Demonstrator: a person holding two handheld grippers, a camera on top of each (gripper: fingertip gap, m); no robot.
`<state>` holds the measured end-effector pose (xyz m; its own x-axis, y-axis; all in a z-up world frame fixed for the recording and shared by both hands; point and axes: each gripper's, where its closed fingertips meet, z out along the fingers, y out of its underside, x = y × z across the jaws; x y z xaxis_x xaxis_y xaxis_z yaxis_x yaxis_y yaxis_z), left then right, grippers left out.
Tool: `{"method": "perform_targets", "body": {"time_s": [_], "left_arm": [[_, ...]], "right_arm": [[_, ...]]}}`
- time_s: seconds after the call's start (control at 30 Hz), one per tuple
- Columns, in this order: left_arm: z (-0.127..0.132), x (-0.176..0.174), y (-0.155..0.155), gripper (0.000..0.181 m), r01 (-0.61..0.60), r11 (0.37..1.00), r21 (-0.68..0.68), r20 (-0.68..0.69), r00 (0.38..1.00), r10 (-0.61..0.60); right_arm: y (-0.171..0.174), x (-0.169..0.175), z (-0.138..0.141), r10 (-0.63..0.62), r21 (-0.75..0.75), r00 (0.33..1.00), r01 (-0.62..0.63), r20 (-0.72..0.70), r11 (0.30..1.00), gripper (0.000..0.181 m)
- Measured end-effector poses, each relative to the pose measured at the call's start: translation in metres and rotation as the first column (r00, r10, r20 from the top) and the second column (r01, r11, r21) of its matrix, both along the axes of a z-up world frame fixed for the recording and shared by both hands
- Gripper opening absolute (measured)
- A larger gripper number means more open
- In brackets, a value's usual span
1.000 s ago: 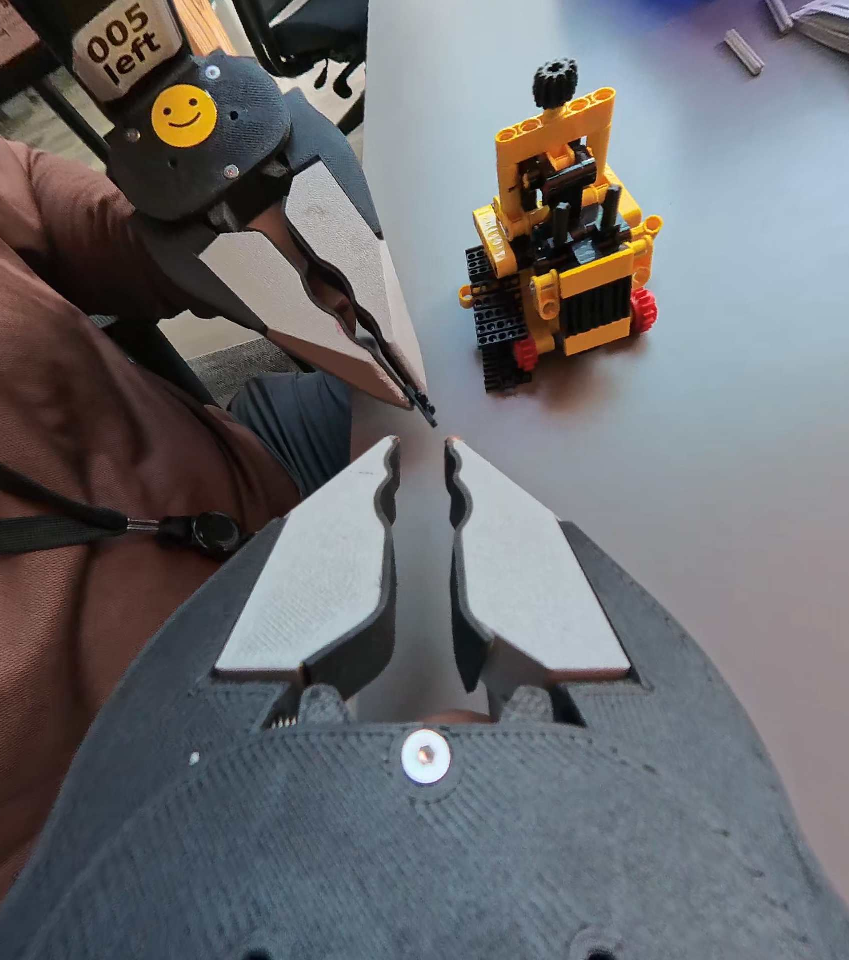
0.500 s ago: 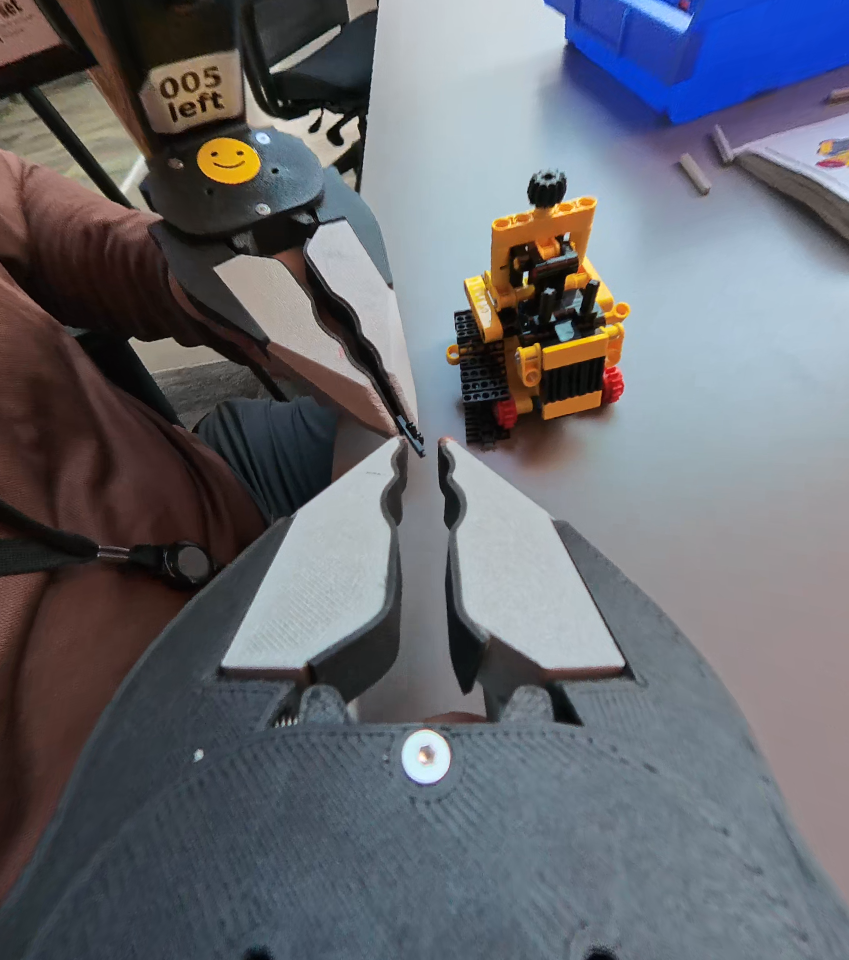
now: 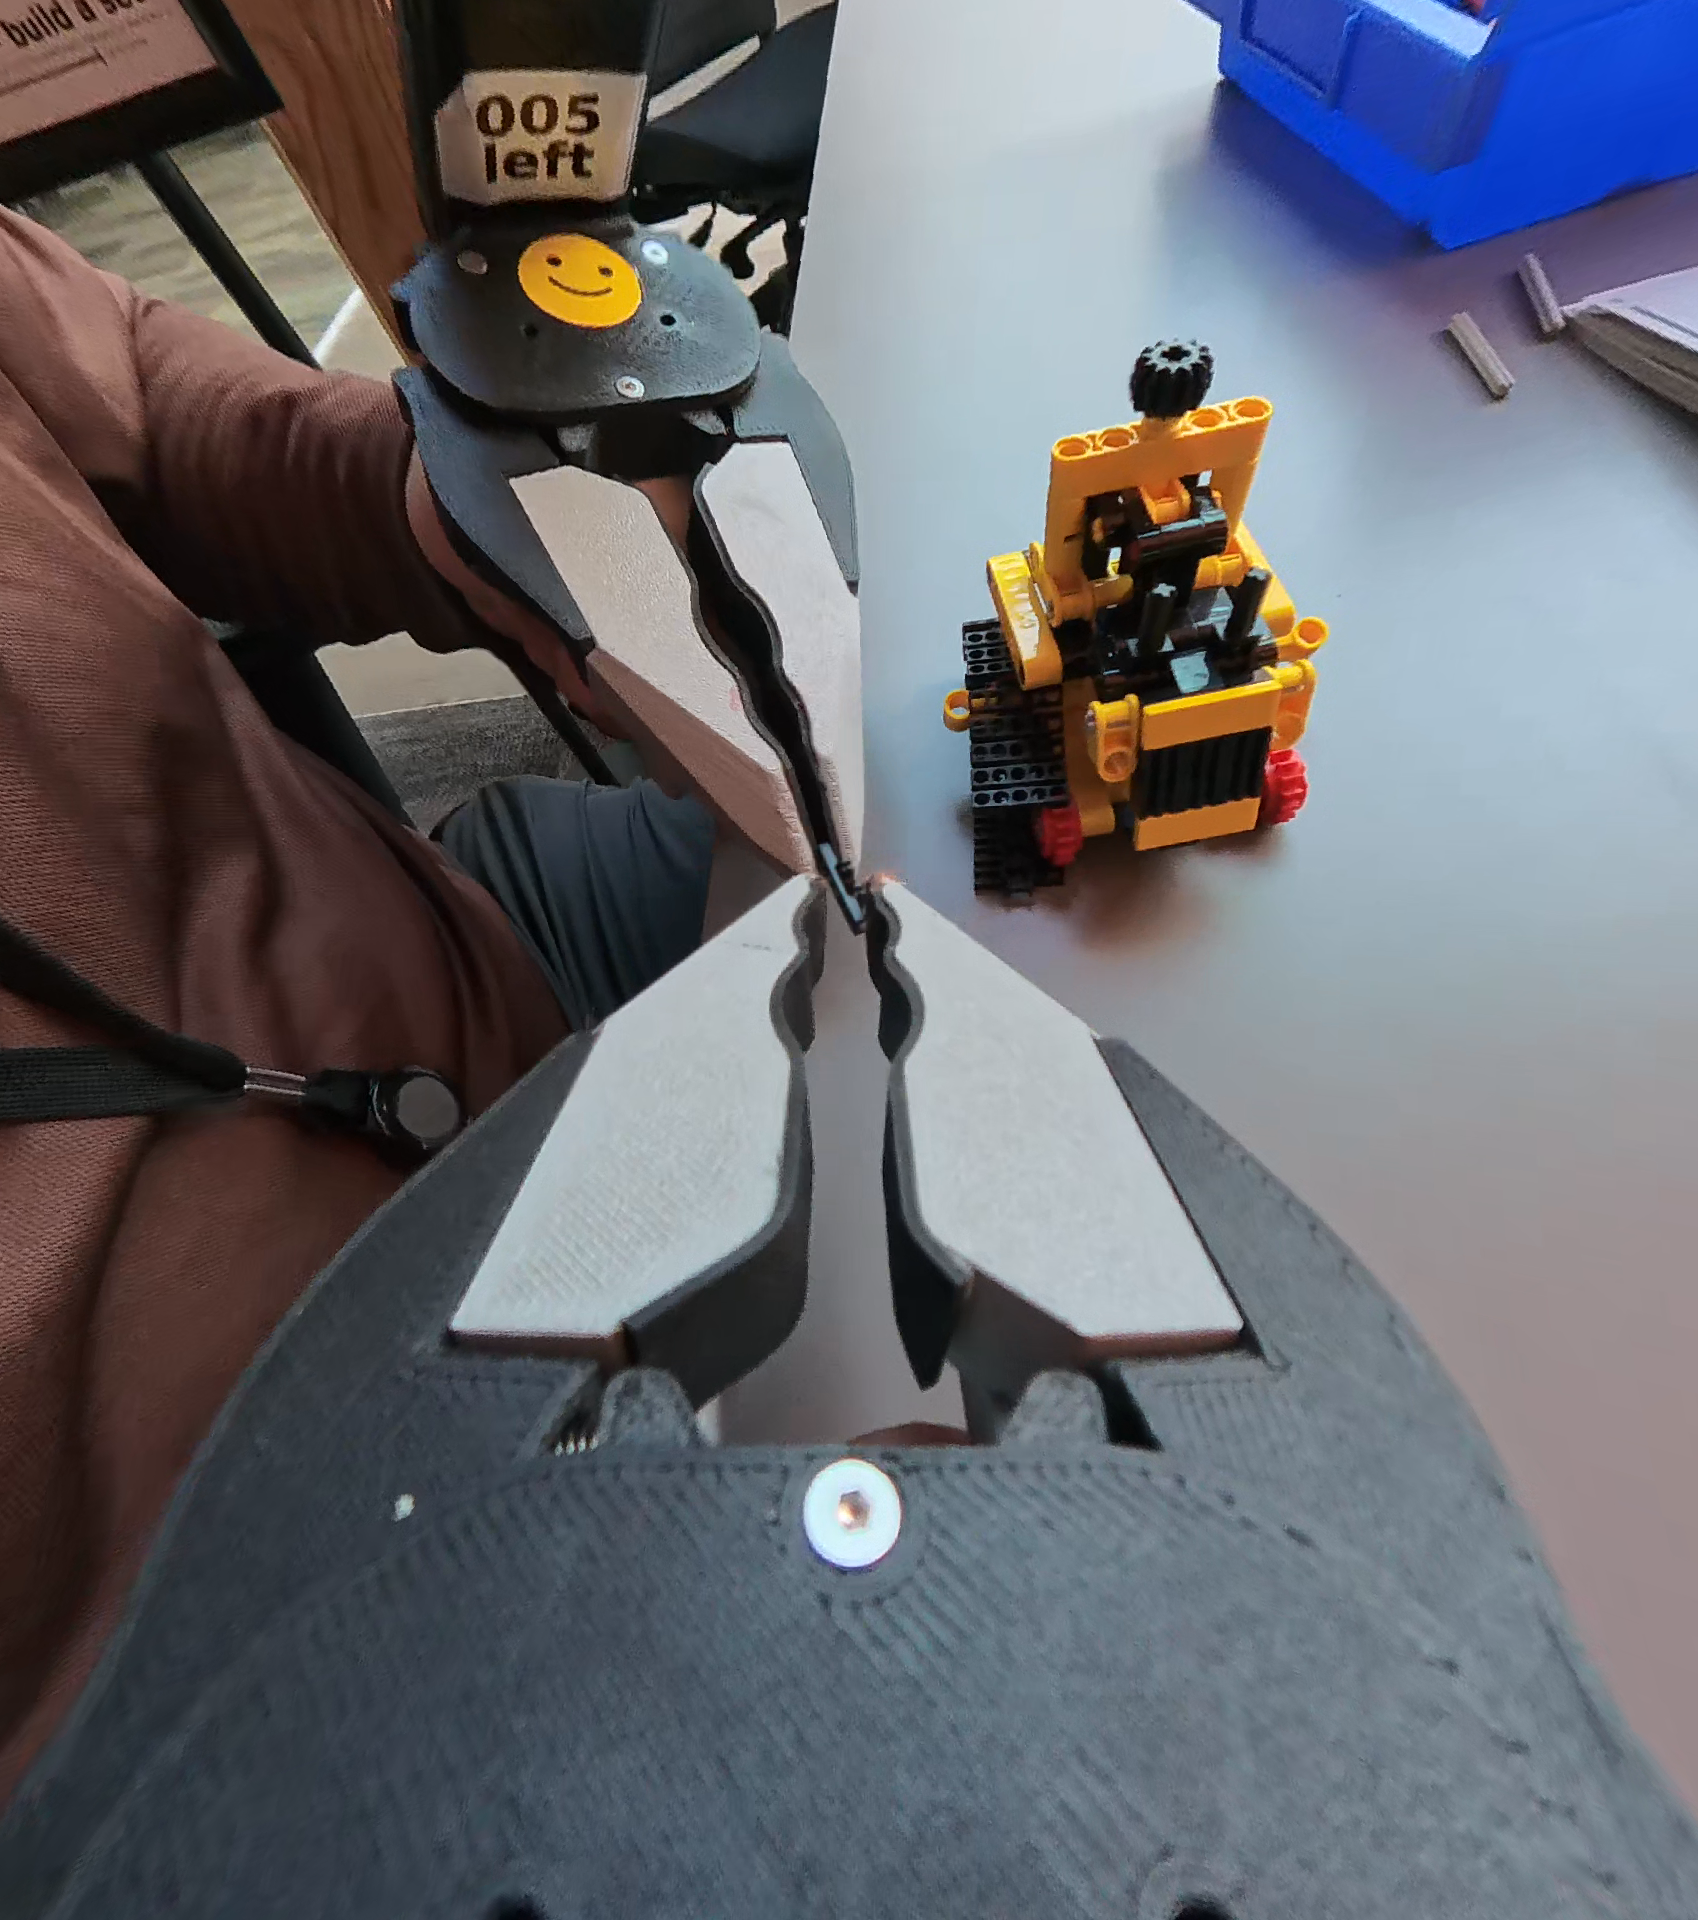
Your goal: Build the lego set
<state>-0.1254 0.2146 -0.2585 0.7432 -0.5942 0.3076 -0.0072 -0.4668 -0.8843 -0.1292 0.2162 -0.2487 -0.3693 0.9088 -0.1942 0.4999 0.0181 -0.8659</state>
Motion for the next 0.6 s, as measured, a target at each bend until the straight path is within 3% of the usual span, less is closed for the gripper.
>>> {"method": "perform_targets", "body": {"time_s": [0.27,0.53,0.6], "left_arm": [[0.004,-0.003,-0.002,0.000,0.002,1.000,0.012,-0.028,1.000,-0.002],[0.018,-0.005,0.001,0.000,-0.026,0.999,0.031,0.068,0.997,0.023],[0.015,-0.007,0.002,0.008,-0.038,0.999,0.027,0.051,0.998,0.037]], "right_arm": [[-0.003,-0.002,-0.008,-0.011,0.087,1.000,0.009,0.028,0.996,0.000],[-0.001,-0.004,0.007,-0.042,-0.138,0.999,0.041,0.002,0.990,0.000],[-0.002,-0.003,0.012,-0.038,-0.210,0.999,0.036,-0.006,0.977,0.000]]}}
